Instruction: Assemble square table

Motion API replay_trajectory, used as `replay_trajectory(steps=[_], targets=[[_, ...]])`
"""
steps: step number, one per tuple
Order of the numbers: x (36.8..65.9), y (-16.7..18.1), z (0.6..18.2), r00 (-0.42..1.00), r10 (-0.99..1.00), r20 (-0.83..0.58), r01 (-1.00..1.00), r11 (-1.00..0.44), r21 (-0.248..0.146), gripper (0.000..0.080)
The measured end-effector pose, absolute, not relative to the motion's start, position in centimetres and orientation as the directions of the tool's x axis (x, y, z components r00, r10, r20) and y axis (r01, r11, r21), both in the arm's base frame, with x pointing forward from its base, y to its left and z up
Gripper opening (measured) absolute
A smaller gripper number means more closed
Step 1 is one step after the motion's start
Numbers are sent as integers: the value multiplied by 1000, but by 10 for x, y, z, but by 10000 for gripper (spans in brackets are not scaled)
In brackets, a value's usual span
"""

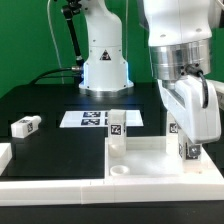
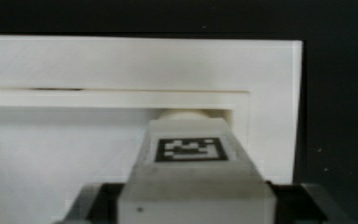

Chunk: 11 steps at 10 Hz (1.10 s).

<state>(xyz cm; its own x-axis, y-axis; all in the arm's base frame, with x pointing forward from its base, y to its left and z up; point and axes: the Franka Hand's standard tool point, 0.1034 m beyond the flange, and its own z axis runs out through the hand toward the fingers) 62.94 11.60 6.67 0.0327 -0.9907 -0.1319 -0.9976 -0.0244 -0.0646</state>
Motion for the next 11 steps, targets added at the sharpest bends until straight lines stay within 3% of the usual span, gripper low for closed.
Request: replay_trajectory(steps=[1,2,3,4,5,8,11], targets=[[629,116,67,40,-991,-131,-997,-32,-65,502],[629,116,66,83,-989,-127,-995,-74,-71,502],[629,118,67,215,-971,-106,-975,-207,-83,618],[631,121,69,443,-895,-60,-895,-437,-95,642],[631,123,69,532,-845,-51,-845,-525,-101,642],[631,121,68,647,-762,-35,-760,-641,-105,649],[633,120,70,918,-395,46,-391,-918,-67,649]])
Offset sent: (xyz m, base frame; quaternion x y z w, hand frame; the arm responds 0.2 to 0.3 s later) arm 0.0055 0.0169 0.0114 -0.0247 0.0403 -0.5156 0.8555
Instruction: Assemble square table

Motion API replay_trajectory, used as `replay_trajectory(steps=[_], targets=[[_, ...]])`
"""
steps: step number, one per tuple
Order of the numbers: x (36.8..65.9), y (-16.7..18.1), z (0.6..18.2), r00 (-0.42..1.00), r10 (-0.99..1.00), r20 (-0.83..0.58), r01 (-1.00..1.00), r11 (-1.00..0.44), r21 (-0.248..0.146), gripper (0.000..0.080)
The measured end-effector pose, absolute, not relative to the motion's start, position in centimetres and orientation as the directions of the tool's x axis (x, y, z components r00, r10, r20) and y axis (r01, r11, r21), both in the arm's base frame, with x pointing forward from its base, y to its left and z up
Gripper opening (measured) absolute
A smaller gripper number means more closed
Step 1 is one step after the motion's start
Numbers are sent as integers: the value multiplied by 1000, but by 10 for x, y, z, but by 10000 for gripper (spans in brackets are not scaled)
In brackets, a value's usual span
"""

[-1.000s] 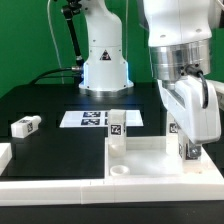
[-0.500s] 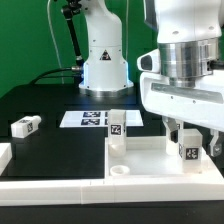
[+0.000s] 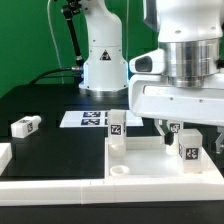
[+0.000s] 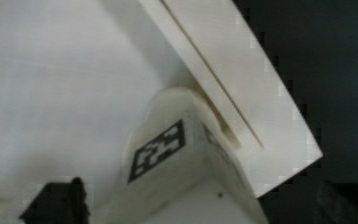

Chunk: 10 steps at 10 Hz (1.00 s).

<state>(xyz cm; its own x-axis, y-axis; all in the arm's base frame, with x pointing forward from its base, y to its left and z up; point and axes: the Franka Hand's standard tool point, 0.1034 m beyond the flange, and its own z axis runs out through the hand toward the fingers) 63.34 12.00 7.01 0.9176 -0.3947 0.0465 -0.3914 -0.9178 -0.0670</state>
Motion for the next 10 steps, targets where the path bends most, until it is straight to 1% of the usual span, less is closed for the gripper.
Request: replay_trajectory(steps=[1,2,3,4,5,6,7,10], targets=[[635,119,71,965,-256,62,-253,-966,-54,649],[635,120,72,981,-180,69,-177,-983,-47,649],[636,119,73,983,-168,76,-164,-985,-48,649],[636,118,72,983,-167,74,-164,-985,-47,526],[636,118,72,980,-183,73,-180,-982,-48,526],[635,118,71,973,-220,71,-217,-975,-52,387],[636,116,71,962,-263,69,-260,-964,-52,294],[636,108,71,904,-423,63,-421,-906,-53,295]])
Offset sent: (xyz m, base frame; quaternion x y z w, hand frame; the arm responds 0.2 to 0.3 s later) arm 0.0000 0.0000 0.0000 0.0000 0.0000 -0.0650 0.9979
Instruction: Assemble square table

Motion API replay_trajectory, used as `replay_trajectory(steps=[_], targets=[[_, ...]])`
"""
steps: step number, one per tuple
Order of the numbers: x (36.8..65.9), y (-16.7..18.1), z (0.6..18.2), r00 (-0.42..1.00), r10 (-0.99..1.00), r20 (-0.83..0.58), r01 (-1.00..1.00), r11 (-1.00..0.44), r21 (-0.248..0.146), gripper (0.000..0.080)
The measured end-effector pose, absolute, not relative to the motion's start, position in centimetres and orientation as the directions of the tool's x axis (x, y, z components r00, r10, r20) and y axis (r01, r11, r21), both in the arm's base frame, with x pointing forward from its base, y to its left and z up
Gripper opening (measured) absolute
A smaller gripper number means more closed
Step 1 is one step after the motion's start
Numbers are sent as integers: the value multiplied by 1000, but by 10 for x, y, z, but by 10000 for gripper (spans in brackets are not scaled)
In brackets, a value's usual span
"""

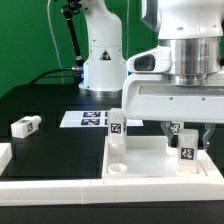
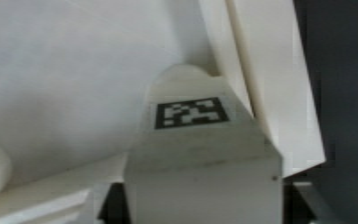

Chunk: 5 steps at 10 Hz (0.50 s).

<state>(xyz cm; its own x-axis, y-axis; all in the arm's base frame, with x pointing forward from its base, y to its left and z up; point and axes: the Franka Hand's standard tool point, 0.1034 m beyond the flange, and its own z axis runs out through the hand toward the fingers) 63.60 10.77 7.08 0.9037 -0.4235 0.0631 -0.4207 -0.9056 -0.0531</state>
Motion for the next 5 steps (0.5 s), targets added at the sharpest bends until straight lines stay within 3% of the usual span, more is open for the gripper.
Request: replay_trajectory(steps=[2,5], targets=[[635,99,71,822,-567,53,-565,-824,-45,299],[634,92,71,782,-621,49,-620,-783,-35,302]])
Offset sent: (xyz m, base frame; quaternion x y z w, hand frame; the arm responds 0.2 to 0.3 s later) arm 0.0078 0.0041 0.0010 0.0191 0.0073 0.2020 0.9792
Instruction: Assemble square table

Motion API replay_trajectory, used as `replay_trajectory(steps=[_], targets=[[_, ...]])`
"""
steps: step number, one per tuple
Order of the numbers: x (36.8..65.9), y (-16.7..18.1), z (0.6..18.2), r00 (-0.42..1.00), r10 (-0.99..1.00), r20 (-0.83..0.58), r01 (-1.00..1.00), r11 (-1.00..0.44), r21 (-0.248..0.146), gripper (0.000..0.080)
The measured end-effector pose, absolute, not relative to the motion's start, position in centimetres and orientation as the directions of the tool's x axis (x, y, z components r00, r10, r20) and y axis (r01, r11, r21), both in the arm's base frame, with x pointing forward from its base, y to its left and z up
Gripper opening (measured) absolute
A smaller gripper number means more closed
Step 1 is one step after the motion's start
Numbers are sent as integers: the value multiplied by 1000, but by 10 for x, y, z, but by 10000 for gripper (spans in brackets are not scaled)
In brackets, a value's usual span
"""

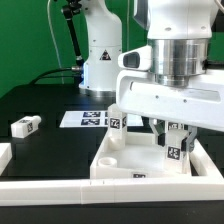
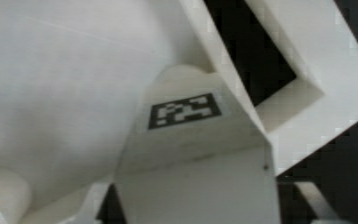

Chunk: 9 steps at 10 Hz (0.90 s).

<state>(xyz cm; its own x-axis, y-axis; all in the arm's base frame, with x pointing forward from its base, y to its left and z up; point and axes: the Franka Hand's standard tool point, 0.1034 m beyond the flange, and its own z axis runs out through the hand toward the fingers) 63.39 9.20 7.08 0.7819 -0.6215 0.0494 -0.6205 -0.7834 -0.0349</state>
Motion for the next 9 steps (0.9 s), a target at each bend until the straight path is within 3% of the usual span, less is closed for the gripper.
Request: replay_trajectory(steps=[2,3,4,5,6,9], targets=[[634,92,71,789,-613,50,-612,-790,-34,304],[634,92,70,789,-613,50,-612,-790,-34,380],[634,92,70,789,-613,50,-612,-790,-34,380],[634,92,71,788,-613,51,-612,-790,-35,569],[636,93,74,789,-612,53,-611,-791,-40,625],[642,88,97,797,-600,70,-597,-800,-66,648]])
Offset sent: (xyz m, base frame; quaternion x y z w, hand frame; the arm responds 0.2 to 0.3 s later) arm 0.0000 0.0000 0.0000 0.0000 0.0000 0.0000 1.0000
